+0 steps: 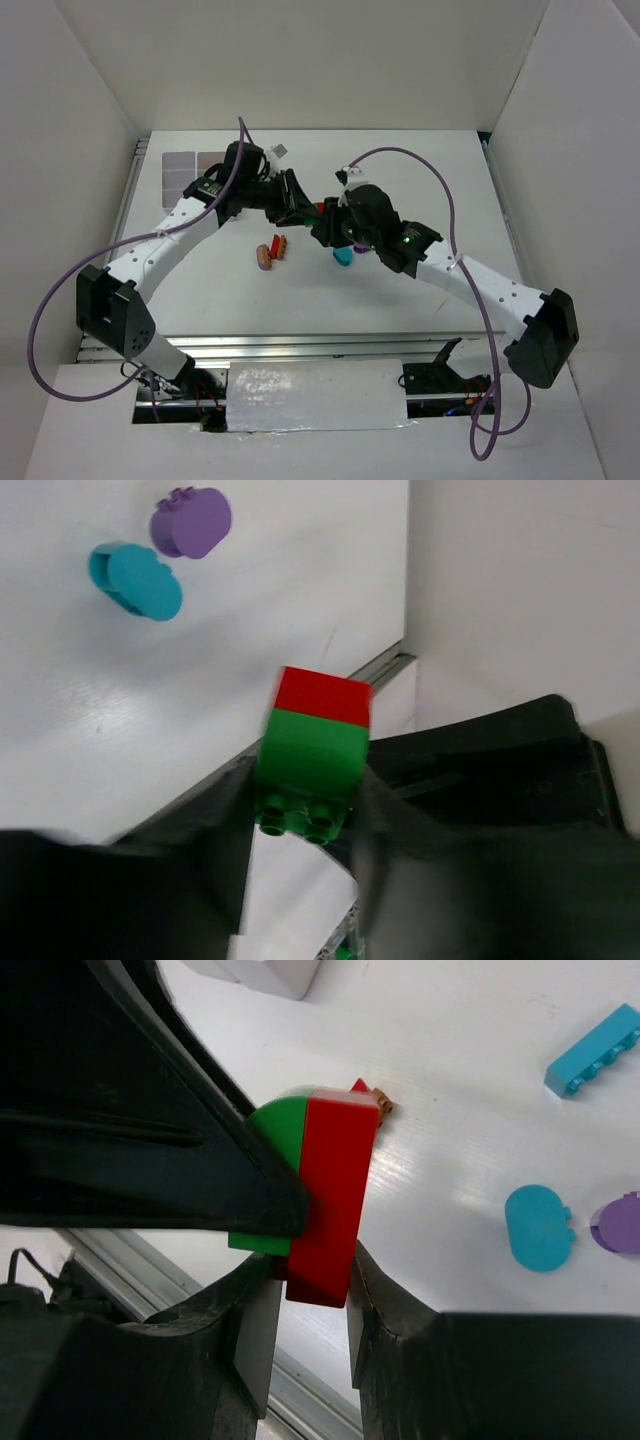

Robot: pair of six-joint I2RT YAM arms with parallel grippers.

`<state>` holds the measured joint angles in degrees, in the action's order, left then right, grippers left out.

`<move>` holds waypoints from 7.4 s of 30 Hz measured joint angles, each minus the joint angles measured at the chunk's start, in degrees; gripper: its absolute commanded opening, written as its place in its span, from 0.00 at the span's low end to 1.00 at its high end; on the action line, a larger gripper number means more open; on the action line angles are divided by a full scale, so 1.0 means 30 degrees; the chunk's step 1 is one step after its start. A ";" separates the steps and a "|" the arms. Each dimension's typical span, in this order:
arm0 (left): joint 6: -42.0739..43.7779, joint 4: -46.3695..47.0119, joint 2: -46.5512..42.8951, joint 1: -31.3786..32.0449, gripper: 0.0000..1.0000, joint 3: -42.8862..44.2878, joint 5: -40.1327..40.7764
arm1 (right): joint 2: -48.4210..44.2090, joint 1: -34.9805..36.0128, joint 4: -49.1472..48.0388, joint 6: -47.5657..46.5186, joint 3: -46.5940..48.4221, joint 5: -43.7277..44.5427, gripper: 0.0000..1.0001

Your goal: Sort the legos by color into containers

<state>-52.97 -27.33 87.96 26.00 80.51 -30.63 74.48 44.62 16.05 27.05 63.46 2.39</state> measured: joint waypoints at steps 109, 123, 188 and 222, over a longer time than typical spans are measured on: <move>-0.2361 -0.5486 0.8837 -0.9063 0.13 0.8888 1.4280 | -0.6710 -0.9916 -0.1559 0.2025 -0.1304 -1.5438 0.00; -0.4029 -0.3934 0.8757 -0.9100 0.36 0.6688 1.3704 | -0.6200 -0.9049 -0.1464 0.1880 -0.1304 -1.5599 0.00; 0.2011 1.4032 -0.5421 -0.0831 0.97 -0.2572 -1.1628 | -0.3861 -0.7031 -1.5154 1.0484 -0.2412 -1.8863 0.00; 0.2098 1.2342 -0.4095 0.1049 0.00 -0.0699 -1.1635 | -0.4626 -0.4677 -1.3362 0.6819 -0.1297 -1.5161 1.00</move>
<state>-46.68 9.69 75.68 29.15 78.41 -65.54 60.60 30.59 -24.03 47.51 59.57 -43.09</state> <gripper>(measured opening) 0.486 0.818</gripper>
